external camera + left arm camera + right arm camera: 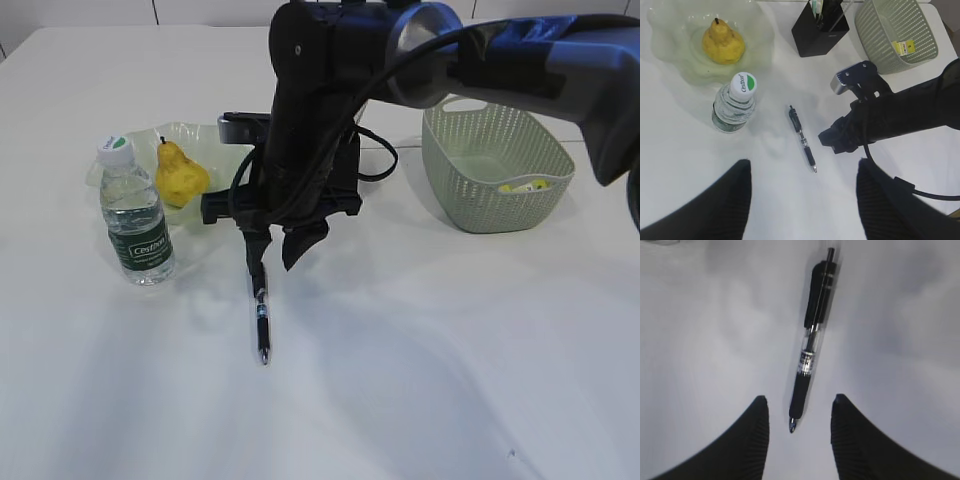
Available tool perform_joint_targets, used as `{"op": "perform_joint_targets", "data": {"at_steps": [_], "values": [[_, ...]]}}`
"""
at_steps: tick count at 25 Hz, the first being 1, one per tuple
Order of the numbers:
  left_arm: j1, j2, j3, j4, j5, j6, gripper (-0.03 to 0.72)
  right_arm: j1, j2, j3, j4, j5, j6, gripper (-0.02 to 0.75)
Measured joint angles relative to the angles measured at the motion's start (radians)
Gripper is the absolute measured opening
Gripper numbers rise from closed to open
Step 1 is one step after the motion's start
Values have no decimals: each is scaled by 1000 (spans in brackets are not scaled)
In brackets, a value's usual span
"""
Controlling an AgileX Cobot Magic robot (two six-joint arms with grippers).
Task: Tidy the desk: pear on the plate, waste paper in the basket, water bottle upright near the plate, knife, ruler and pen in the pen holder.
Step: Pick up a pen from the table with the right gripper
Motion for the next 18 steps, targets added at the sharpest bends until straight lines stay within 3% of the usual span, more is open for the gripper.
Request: {"op": "perform_joint_targets", "data": {"at_steps": [18], "values": [[0,0,0,0,0,2,466,0,9,0,-17,-159,32,337]]}}
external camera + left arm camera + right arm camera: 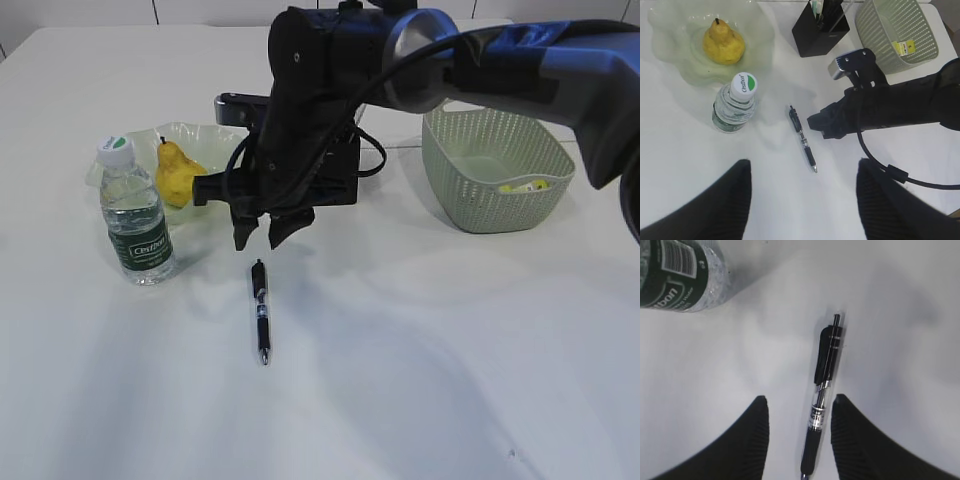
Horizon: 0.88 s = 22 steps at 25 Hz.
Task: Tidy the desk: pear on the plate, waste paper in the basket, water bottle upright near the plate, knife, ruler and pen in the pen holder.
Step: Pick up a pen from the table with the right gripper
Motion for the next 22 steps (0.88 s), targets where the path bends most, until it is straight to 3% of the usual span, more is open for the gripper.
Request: {"op": "perform_joint_targets", "data": {"at_steps": [10,22], "values": [[0,0,0,0,0,0,466,6,36,0,-1,-11,0,337],[0,0,0,0,0,0,466,31,65,-43,-80,-3,17,335]]}}
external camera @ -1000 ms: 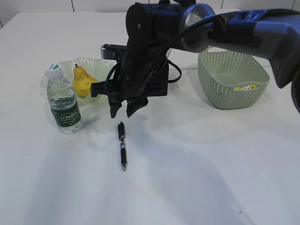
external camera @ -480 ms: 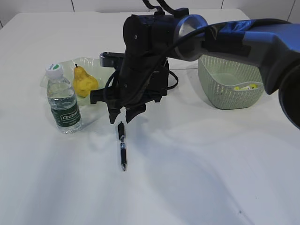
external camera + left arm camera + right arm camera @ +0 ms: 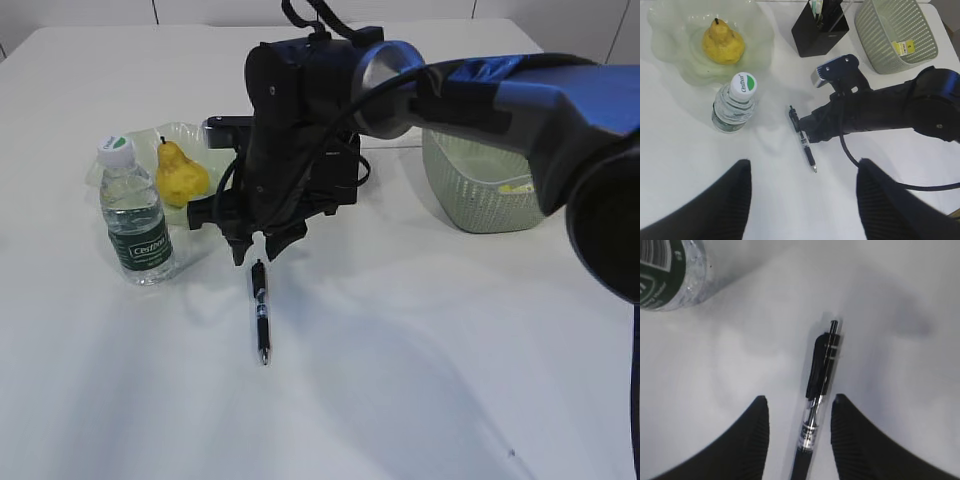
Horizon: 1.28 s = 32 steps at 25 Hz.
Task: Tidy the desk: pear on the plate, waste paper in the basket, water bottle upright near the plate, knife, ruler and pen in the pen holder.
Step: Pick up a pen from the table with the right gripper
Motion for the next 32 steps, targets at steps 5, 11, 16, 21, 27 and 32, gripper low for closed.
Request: {"op": "perform_joint_targets", "data": {"at_steps": [5,11,16,21,27,32], "values": [[0,0,0,0,0,0,466,7,50,-101,-37,48,17,335],[0,0,0,0,0,0,466,7,73,-134,-74,114,32,335],[0,0,0,0,0,0,466,7,110,-134,-69,156,34,335],[0,0,0,0,0,0,466,9,111,-134,-51,154,37,335],[0,0,0,0,0,0,466,27,111,-134,-37,134,37,335],[0,0,0,0,0,0,466,29,115,-134,-37,131,37,335]]}}
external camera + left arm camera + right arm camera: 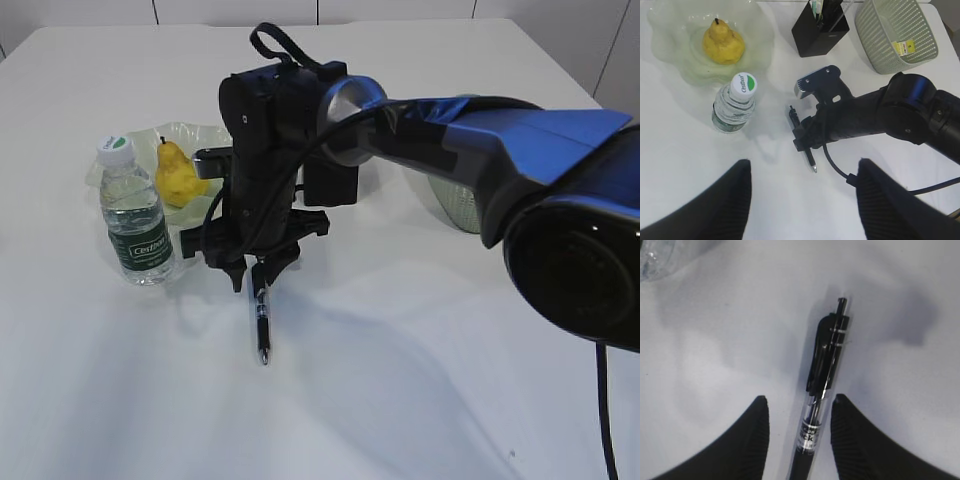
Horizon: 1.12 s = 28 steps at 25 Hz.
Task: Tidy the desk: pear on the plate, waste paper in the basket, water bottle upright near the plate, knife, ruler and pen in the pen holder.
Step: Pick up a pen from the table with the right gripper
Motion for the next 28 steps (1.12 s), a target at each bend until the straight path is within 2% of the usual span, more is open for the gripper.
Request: {"op": "perform_joint_targets", "data": {"at_steps": [28], "values": [[0,0,0,0,0,0,466,0,41,-4,-18,-6,11,334]]}}
